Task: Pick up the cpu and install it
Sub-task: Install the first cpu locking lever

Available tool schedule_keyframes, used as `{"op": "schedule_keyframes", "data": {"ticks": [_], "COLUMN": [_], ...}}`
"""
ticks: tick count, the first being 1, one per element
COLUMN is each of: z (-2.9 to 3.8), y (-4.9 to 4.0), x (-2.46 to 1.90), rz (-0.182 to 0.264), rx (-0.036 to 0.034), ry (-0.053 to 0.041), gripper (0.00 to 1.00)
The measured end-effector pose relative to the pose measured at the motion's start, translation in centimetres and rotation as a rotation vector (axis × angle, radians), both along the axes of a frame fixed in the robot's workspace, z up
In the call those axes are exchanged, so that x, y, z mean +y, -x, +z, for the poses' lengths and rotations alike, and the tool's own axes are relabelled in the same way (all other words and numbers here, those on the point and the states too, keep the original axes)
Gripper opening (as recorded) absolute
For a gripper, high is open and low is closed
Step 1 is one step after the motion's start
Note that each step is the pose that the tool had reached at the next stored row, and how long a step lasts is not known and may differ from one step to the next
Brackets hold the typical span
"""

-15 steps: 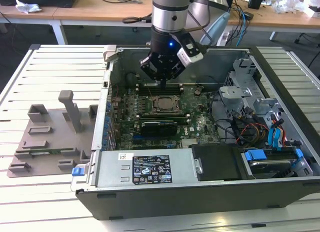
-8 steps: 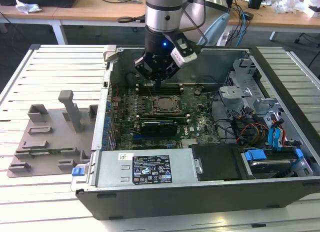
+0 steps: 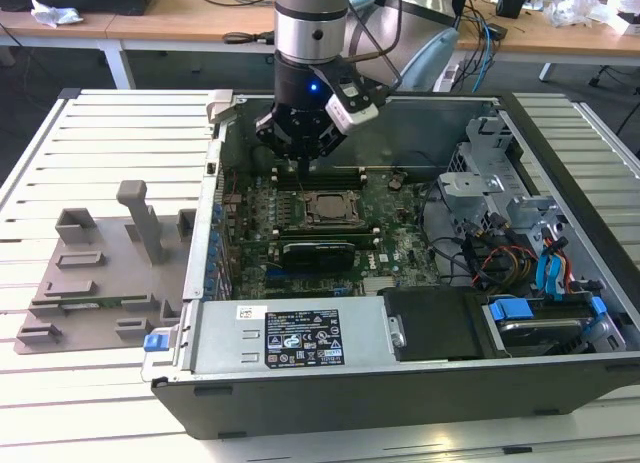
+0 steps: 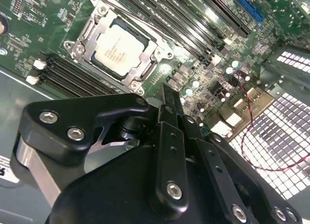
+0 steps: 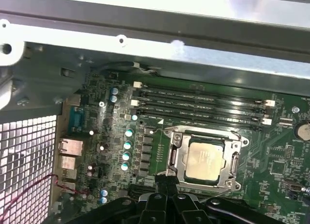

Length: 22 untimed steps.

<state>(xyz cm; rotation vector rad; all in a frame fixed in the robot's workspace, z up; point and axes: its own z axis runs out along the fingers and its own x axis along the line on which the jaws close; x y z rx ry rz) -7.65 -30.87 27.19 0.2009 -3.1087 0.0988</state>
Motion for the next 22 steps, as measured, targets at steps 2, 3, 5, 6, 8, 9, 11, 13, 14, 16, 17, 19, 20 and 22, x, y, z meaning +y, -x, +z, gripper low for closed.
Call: {"op": "schedule_keyframes", "data": {"ticks": [2,3,5,6,8,9,11,13,14,16,17,19,20,22], "z": [-0.01,-0.01,-0.02,-0.02,-0.06,-0.06,-0.11,-0.22,-0.32,-0.64,-0.79,-1.00,-1.02,-1.03], "y": [0.45,0.56,1.01,1.14,1.55,1.85,2.42,2.82,2.85,2.86,2.86,2.86,2.59,2.19], "x": [0.04,0.06,0.14,0.25,0.85,1.08,1.69,1.99,2.10,2.68,3.07,3.58,3.59,3.58], "rz": [0.000,0.000,0.000,0.000,0.000,0.000,0.000,0.000,0.000,0.000,0.000,0.000,0.000,0.000], "rx": [0.0000,0.0000,0.0000,0.0001,0.0000,0.0001,0.0000,0.0000,0.0000,0.0000,0.0001,0.0000,-0.0001,-0.0001], "ry": [-0.0001,-0.0001,0.0000,0.0002,-0.0002,-0.0002,-0.0037,-0.0189,-0.0205,-0.0225,-0.0230,-0.0238,-0.0239,-0.0239], "gripper": [0.11,0.11,0.11,0.11,0.11,0.11,0.11,0.11,0.11,0.11,0.11,0.11,0.11,0.11]}}
